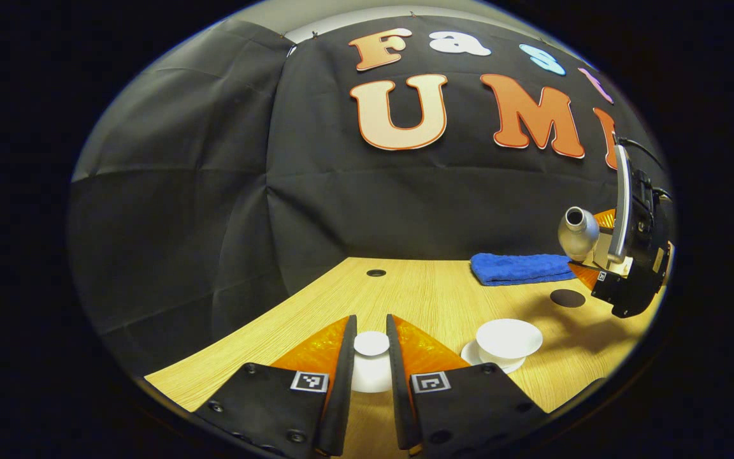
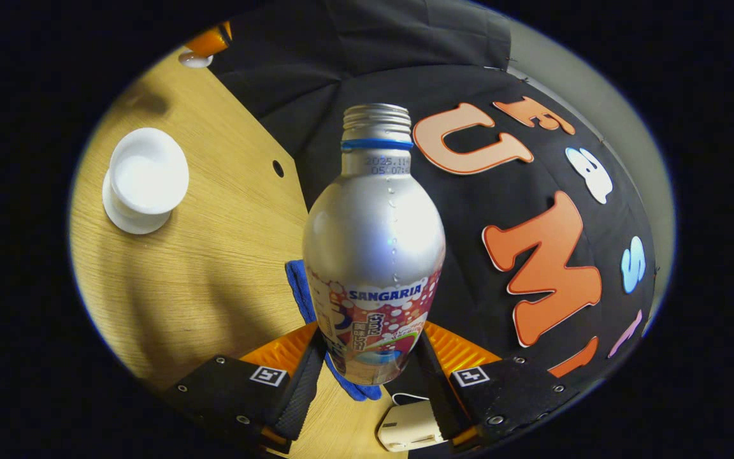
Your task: Open the teacup lid with one hand, grasp the water bottle and pour water into the teacup with the other hand; after pouring, place the water bottle on the coaster and then close the teacup lid.
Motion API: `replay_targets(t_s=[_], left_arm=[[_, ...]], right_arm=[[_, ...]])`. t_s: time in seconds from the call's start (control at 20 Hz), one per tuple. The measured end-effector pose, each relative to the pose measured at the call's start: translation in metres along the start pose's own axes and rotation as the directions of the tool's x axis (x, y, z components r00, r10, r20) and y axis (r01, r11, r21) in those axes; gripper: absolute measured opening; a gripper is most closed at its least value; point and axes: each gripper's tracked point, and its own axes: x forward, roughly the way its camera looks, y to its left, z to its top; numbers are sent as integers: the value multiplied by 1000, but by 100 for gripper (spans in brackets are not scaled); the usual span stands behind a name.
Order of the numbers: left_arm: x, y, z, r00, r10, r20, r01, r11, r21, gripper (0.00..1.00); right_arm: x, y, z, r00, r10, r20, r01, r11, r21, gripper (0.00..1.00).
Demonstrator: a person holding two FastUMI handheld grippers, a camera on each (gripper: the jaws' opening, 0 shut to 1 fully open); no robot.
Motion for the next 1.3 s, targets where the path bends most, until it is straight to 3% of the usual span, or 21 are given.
replay_targets(t_s=[0.25,0.5,0.65,0.85,0.95,1.2,1.3], left_arm=[[1,-15,5,1000,-19,3,19,1000,12,33],[0,-30,12,999,-33,16,33,999,21,33],[0,-38,20,998,-46,31,46,999,26,33],[0,-51,29,997,-64,50,64,998,16,33],[1,-61,34,995,-84,60,83,996,11,33],[7,-84,41,990,-124,67,124,992,0,33],[9,-88,40,990,-128,61,128,992,3,33]], right_arm=[[1,-11,-26,998,20,-62,-7,977,215,80],[10,-6,-50,992,76,-101,-26,905,426,80],[21,-2,-59,988,129,-86,-54,803,594,80],[29,10,-67,981,179,-80,-74,714,696,80],[34,19,-74,972,220,-87,-81,653,753,80],[39,39,-90,950,297,-98,-83,542,836,80],[41,45,-97,943,316,-104,-78,512,855,80]])
